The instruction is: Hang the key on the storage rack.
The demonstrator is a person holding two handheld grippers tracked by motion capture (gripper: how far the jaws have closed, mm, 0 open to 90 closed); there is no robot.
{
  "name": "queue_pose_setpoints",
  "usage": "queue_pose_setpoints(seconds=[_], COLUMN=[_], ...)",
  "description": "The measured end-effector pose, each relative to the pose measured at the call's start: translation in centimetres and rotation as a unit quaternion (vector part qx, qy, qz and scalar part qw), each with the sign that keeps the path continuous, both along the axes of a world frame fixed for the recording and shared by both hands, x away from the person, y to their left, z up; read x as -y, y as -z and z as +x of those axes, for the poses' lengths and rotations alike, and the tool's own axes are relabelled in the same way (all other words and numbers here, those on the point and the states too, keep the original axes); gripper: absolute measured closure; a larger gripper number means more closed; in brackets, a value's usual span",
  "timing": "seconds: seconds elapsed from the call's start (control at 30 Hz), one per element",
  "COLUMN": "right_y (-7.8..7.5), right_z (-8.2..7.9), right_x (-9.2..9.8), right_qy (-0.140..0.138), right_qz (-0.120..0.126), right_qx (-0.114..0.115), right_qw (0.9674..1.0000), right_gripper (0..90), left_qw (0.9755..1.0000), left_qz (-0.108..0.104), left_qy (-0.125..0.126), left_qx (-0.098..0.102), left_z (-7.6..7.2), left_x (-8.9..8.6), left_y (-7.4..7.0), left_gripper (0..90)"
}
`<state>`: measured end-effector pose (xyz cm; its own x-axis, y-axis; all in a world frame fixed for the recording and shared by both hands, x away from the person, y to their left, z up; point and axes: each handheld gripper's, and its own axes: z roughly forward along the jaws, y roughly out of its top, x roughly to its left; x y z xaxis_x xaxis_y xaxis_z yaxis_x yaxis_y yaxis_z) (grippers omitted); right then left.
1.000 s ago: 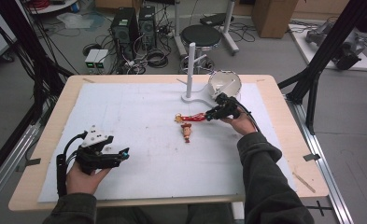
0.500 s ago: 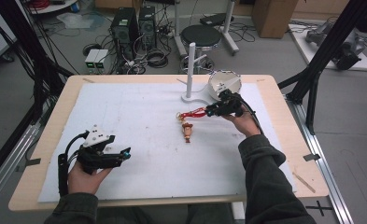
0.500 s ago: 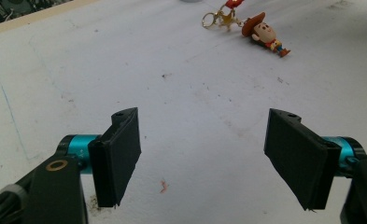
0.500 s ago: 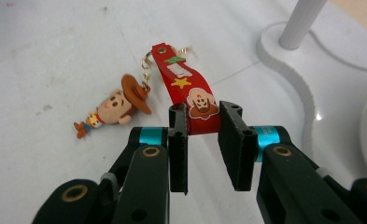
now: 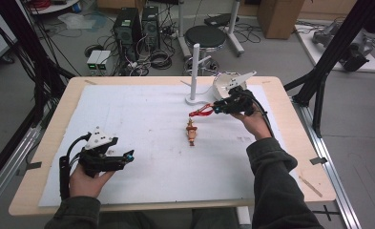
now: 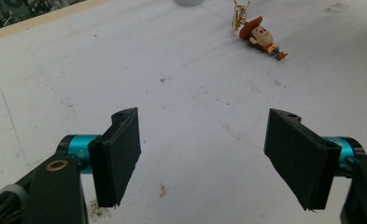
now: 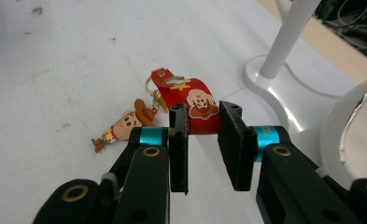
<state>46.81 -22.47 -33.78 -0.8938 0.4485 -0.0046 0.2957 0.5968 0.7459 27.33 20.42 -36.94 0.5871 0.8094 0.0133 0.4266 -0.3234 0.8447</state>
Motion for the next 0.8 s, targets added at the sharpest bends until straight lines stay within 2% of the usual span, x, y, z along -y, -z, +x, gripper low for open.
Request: queue_pose_setpoints(seconds=[0.43,0.5,0.57,0.6,0.67,0.8], right_y=[-4.6,-4.8,-5.8,-6.1,-6.7,-7.3], right_z=[0.0,0.1,0.3,0.4,0.6,1.1], right_x=[-1.3,-1.4,-1.7,-1.9,-2.2,-2.7], right_qy=[-0.013,-0.014,-0.018,-0.02,-0.019,-0.02], right_qz=[-0.006,-0.004,-0.004,-0.004,-0.005,-0.007], right_qx=[0.04,0.04,0.049,0.055,0.062,0.064], right_qw=[0.9991,0.9991,0.9986,0.9983,0.9979,0.9977], right_gripper=[74.5,74.6,74.8,74.8,75.0,75.0], left_qw=[1.0,1.0,1.0,1.0,1.0,0.9999], left_qz=[-0.003,-0.004,0.0,-0.006,-0.006,-0.007], left_qy=[0.0,0.0,0.001,-0.001,-0.002,-0.004], left_qx=[0.003,0.003,0.004,0.004,0.005,0.006], left_z=[0.0,0.0,0.0,0.0,0.0,0.0], left_x=[-0.1,-0.1,-0.2,-0.2,-0.2,-0.4], left_y=[-0.1,-0.1,-0.1,-0.1,-0.1,-0.2], left_gripper=[27.2,27.2,27.2,27.3,27.2,27.2])
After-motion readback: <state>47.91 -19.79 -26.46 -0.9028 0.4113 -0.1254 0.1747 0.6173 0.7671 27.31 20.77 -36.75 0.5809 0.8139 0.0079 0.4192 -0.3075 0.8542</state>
